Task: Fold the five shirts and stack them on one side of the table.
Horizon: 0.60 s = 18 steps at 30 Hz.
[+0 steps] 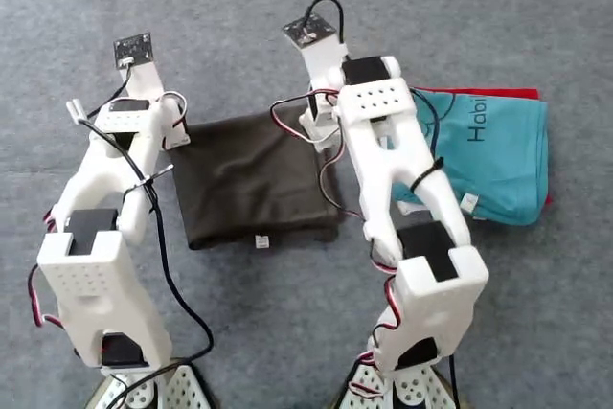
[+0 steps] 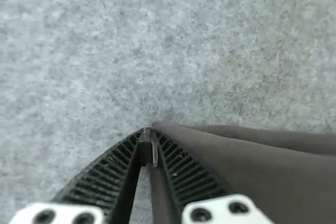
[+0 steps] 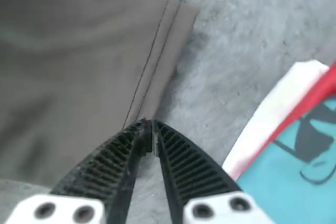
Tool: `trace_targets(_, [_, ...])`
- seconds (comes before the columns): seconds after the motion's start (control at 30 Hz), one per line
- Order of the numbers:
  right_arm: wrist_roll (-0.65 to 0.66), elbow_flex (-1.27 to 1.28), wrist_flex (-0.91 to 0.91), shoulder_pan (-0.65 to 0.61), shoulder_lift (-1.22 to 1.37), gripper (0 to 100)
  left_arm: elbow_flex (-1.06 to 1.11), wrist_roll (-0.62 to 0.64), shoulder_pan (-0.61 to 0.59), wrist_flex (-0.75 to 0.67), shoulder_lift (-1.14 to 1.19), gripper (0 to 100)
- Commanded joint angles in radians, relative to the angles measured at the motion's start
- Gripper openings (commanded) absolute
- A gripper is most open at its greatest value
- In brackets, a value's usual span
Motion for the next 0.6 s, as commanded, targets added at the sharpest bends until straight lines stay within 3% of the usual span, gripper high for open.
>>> trace_targets(0.0, [-0.064, -0.045, 0.035, -0.014, -0.061, 1.8, -0.030, -0.003, -0.018, 0.008, -0.023, 3])
trace_targets(0.1, [-0.106, -0.050, 0.095, -0.023, -0.061, 5.5, -0.030, -0.002, -0.018, 0.008, -0.023, 3])
trace_targets(0.23, [-0.253, -0.033, 0.160, -0.060, -0.061, 21.4, -0.030, -0.002, -0.018, 0.008, -0.025, 3])
trace_targets(0.4, [-0.440, 0.036, 0.106, -0.132, -0.051, 37.4, -0.030, -0.002, -0.019, 0.008, -0.025, 3])
trace_targets(0.57, [-0.640, 0.079, 0.014, -0.210, 0.025, 42.1, -0.028, -0.006, -0.030, 0.009, -0.025, 3])
